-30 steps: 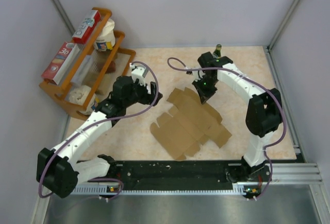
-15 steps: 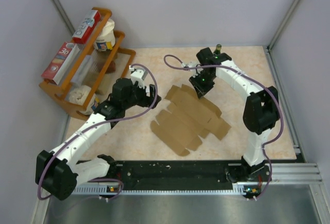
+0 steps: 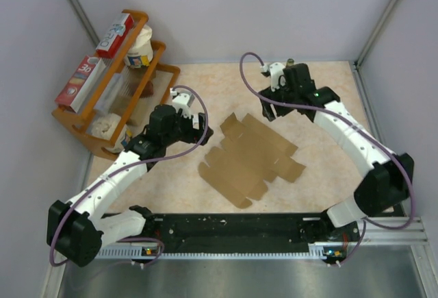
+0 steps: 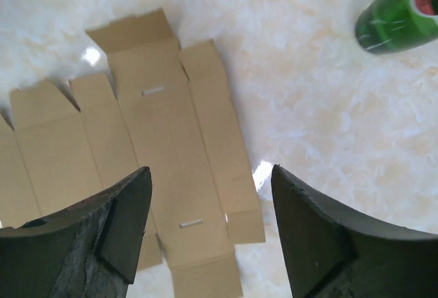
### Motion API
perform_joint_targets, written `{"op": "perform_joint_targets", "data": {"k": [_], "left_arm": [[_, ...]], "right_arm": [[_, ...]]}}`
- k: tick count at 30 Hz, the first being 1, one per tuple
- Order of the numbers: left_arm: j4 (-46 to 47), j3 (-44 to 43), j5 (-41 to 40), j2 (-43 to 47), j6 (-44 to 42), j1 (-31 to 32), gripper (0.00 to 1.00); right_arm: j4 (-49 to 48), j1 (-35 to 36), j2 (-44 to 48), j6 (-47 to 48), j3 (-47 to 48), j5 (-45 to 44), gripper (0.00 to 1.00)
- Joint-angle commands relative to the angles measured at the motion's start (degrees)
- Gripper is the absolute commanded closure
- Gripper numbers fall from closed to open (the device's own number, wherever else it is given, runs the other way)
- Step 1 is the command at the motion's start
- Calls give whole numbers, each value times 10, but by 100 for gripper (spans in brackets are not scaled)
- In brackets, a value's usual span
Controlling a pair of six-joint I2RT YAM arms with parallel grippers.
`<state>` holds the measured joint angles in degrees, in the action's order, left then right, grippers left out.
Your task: Fold the paper box
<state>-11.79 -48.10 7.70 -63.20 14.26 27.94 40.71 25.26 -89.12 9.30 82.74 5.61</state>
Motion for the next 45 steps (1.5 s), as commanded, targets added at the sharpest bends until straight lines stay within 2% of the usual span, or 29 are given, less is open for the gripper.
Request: {"op": "perform_joint_targets", "data": {"k": [1,5,6,8,10,11,14,16,19,21,29,34,45], "left_arm": [[5,-7,-12,20,16,1,4],[0,-7,-16,31,24,-2,1],[-2,-7,-18,33,25,-3,1],[-2,-3,-25,37,31,-4,1],[-1,-2,-29,35,36,-7,1],[0,-2,-28,34,39,-8,1],[1,-3,-21,29,45,-8,1],[1,-4,-16,26,46,-10,1],[-1,-5,-16,23,44,-9,1],[-1,-4,-16,20,43,-10,1],[-2,-6,4,11,37,-11,1],[-2,-4,21,11,32,-11,1],[-6,0,31,18,16,-11,1]], "right_arm": [[-145,-16,83,-73,-93,-4,28],[-86,-16,78,-89,-81,-109,32],[-90,-18,93,-105,-88,-117,33],[-160,-19,147,-122,-143,-107,32],[-218,-21,190,-138,-200,-103,8],[-236,-21,203,-136,-217,-96,6],[-245,-21,196,-152,-232,-156,8],[-238,-21,185,-120,-241,-141,9],[-216,-23,167,-122,-245,-146,10],[-207,-32,151,-132,-246,-120,11],[-210,-100,36,-148,-236,84,18],[-247,-101,-22,-122,-221,115,18],[-252,-129,-108,-40,-174,187,20]]}}
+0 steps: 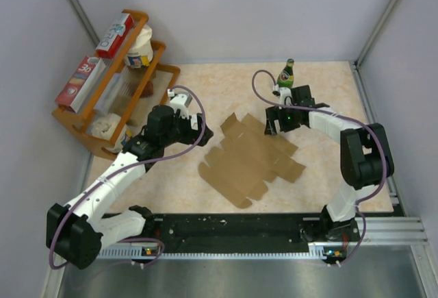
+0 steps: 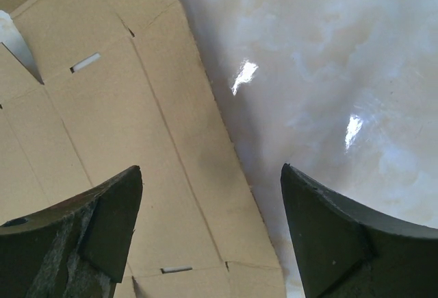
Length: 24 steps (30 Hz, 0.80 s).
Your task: Fold the paper box
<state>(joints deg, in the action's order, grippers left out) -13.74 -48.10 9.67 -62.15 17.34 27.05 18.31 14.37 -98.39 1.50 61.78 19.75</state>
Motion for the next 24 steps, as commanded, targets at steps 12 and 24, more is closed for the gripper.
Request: {"op": "perform_joint_targets", "data": {"k": [12,24], "left_arm": [[13,5,19,9,-19,-3,1],[12,8,25,8,-17,-3,1]], "right_arm": [[27,-60,-106,54,112,208,23],[131,-61,-158,95,156,241,31]]}}
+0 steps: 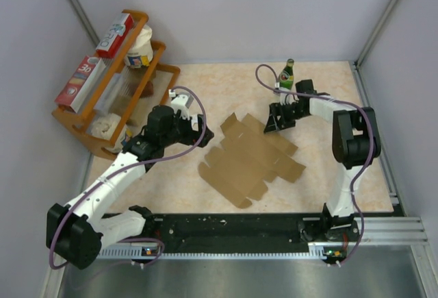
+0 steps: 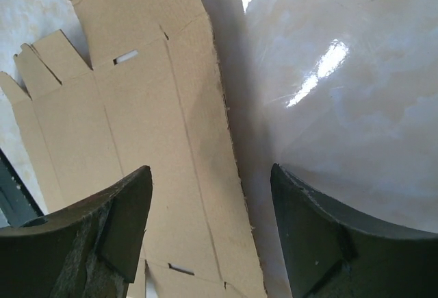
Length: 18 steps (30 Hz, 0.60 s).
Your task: Fold the paper box
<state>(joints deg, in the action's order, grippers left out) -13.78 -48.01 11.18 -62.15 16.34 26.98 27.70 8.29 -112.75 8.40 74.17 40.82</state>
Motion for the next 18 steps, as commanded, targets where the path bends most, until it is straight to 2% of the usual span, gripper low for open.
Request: {"op": "perform_joint_targets", "data": {"k": [1,7,18], "left_arm": [[11,6,11,9,-7,-4,1],[9,7,10,13,-7,-3,1],[5,7,9,16,-7,-3,1]], "right_arm": [[44,1,-18,29,35,34,31],[79,0,-42,36,55,46,35],[97,1,-62,39,73,81,51]]}}
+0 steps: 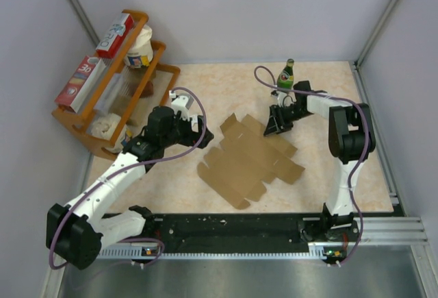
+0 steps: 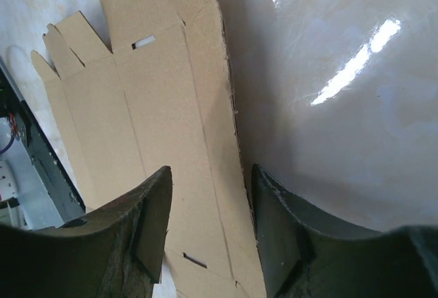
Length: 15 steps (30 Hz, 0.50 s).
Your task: Fold the paper box
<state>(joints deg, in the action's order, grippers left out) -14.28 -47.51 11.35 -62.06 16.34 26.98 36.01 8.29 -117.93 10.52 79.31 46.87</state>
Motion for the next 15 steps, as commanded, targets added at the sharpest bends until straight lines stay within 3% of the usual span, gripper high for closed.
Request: {"op": "perform_joint_targets", "data": {"k": [1,12,15], "left_arm": [[10,2,8,15,-7,-3,1],[10,3,6,15,-5,-4,2],[8,3,3,17,-6,-4,2]], "right_arm": [[14,1,-11,18,23,22,53],[15,8,-9,18,31,14,76],[15,12,-1,19,34,6,87]]}}
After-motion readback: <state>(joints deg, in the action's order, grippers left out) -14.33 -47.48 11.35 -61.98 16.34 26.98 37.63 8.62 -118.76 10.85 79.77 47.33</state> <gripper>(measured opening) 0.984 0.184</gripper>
